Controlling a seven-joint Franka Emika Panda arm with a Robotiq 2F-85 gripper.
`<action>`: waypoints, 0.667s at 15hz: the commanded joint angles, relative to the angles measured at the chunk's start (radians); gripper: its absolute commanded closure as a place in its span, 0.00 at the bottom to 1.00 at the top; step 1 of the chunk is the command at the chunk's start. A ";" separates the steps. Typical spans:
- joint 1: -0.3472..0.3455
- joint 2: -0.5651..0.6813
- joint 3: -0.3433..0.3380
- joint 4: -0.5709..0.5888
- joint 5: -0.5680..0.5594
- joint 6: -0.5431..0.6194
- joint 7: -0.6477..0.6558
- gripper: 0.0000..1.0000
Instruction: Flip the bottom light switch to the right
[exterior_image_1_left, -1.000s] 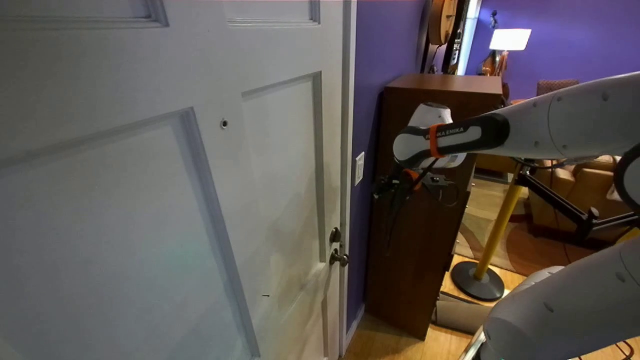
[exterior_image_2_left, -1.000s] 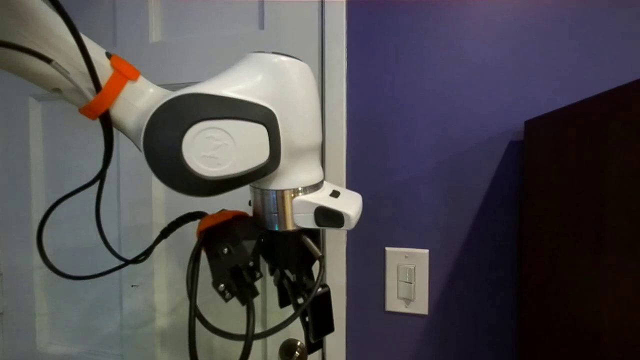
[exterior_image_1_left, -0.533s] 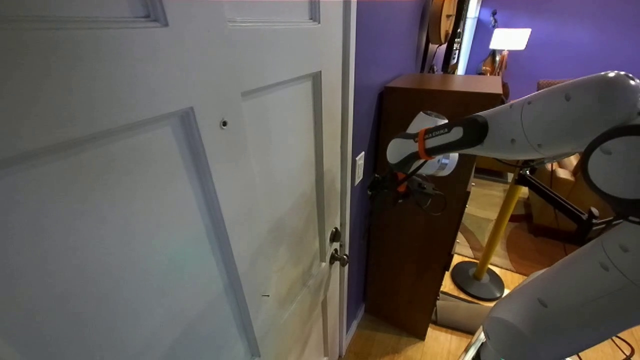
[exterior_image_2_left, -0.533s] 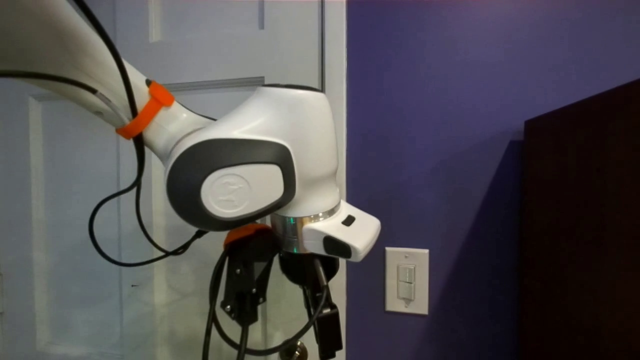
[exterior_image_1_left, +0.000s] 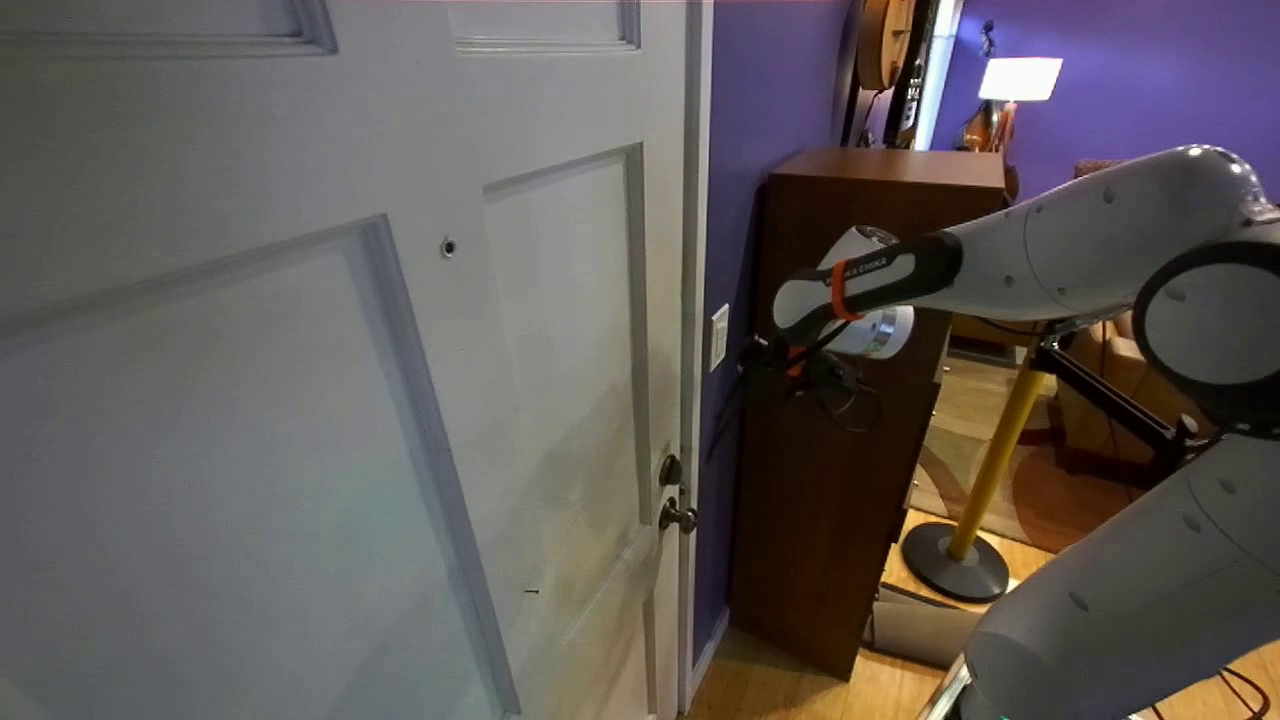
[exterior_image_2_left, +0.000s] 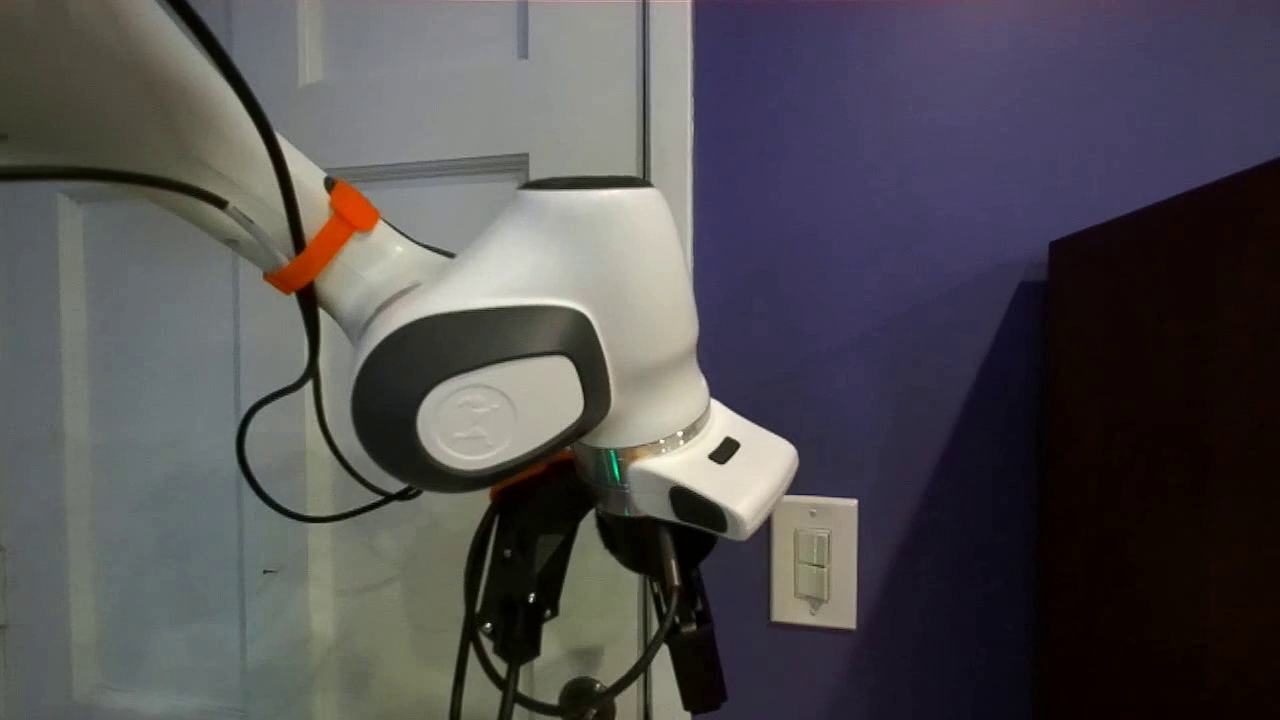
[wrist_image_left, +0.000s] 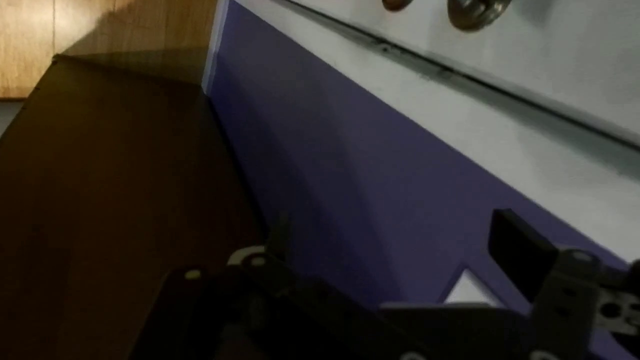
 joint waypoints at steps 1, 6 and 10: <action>-0.013 0.073 -0.010 0.019 0.082 0.132 0.054 0.00; 0.034 0.116 -0.043 0.032 0.270 0.251 0.020 0.32; 0.076 0.135 -0.052 0.056 0.442 0.322 -0.027 0.62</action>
